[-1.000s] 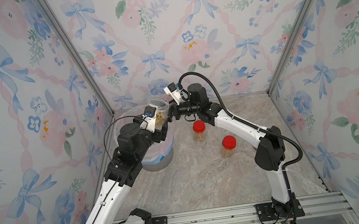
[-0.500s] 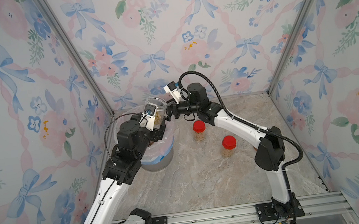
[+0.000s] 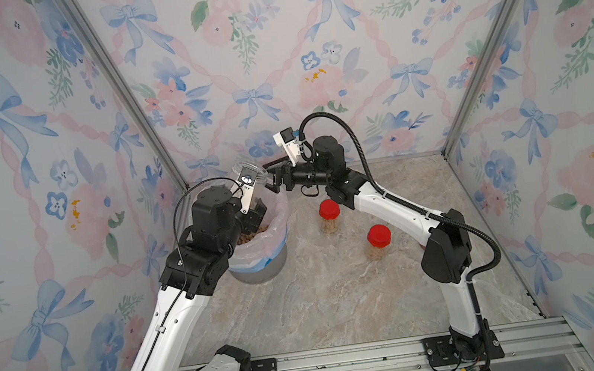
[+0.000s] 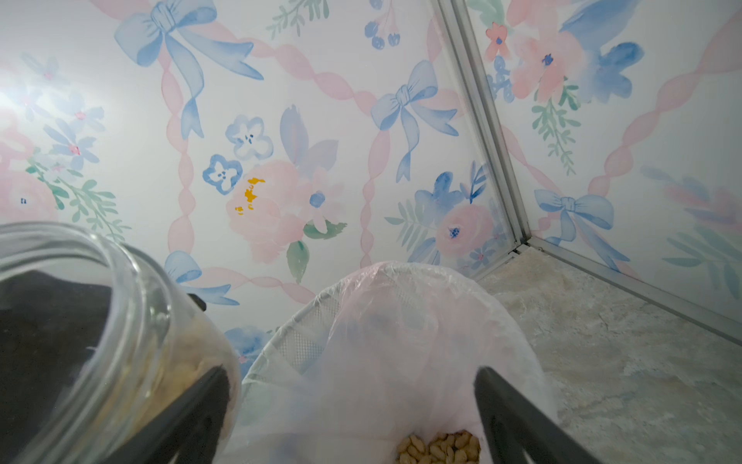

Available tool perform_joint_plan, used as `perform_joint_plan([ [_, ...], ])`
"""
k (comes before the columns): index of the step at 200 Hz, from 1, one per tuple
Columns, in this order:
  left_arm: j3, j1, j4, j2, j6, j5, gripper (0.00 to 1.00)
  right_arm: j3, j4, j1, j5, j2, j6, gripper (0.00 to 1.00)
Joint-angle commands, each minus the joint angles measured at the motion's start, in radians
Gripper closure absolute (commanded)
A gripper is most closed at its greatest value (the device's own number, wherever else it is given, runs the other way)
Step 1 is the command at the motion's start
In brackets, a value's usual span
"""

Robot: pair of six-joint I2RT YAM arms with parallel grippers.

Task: Empty moldy peanuts from jars
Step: Adjust the jar.

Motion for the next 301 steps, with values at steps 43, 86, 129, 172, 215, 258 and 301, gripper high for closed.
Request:
perform_joint_plan([
  [43,0.022,-0.055,-0.145,0.083,0.127,-0.352,0.85,-0.159,0.247,-0.131,0.136,-0.037,0.177,0.02],
  [86,0.135,-0.039,-0.157,0.138,0.236,-0.506,0.84,-0.246,0.380,-0.208,0.106,-0.033,0.274,0.02],
  [129,0.210,-0.047,-0.199,0.174,0.331,-0.561,0.83,-0.258,0.444,-0.233,0.083,0.004,0.331,0.02],
  [172,0.150,-0.051,-0.209,0.174,0.326,-0.534,0.86,-0.159,0.398,-0.233,-0.085,0.032,0.373,0.03],
  [215,0.164,-0.054,-0.211,0.153,0.273,-0.411,0.86,-0.100,0.312,-0.185,-0.259,0.022,0.436,0.07],
  [258,0.224,-0.053,-0.238,0.162,0.227,-0.291,0.87,-0.110,0.342,-0.127,-0.374,0.018,0.541,0.16],
  [301,0.248,-0.052,-0.291,0.194,0.212,-0.280,0.88,-0.120,0.288,-0.107,-0.387,-0.014,0.500,0.26],
])
